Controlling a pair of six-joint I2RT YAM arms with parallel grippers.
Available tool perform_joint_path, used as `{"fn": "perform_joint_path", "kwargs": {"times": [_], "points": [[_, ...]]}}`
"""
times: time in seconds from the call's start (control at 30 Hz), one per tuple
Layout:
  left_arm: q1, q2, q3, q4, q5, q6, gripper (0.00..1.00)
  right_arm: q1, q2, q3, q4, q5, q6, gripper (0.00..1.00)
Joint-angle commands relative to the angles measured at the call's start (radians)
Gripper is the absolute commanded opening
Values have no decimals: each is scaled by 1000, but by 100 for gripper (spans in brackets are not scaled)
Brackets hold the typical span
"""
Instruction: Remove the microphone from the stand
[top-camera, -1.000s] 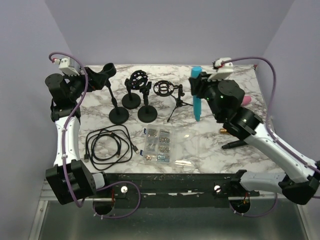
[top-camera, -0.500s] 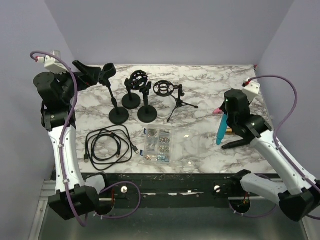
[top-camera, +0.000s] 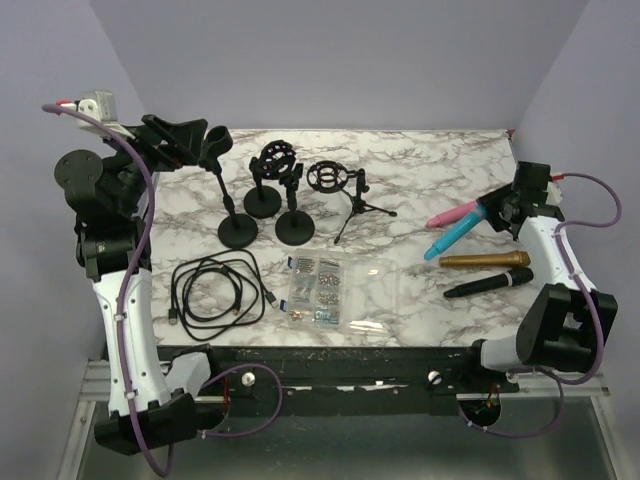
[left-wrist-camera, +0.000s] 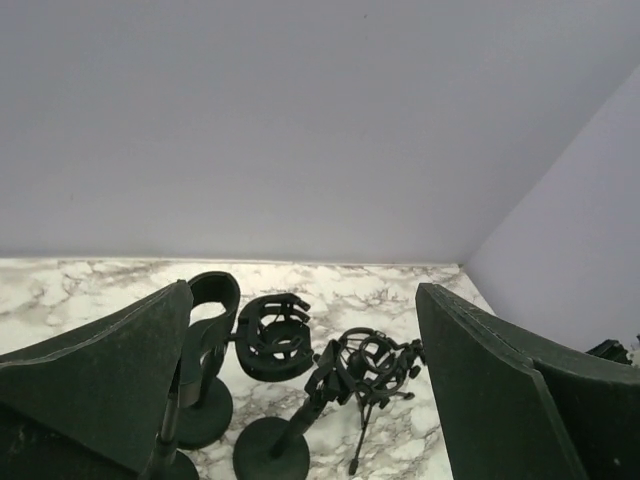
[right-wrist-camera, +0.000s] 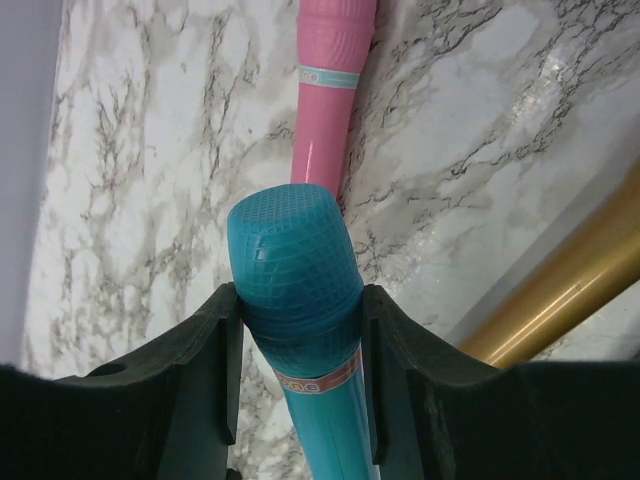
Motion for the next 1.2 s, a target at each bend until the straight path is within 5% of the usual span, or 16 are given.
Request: {"fn": "perform_joint_path", "kwargs": {"times": [0.0, 0.93, 1.17], "points": [[-16, 52, -37, -6, 42, 19, 95, -66, 20, -1, 66, -113, 147, 0], [78, 66, -142, 134, 121, -47, 94, -117, 373, 62, -3, 164, 369, 1], [77, 75, -160, 165, 134, -46, 95, -117, 354, 19, 47, 180, 377, 21]]}}
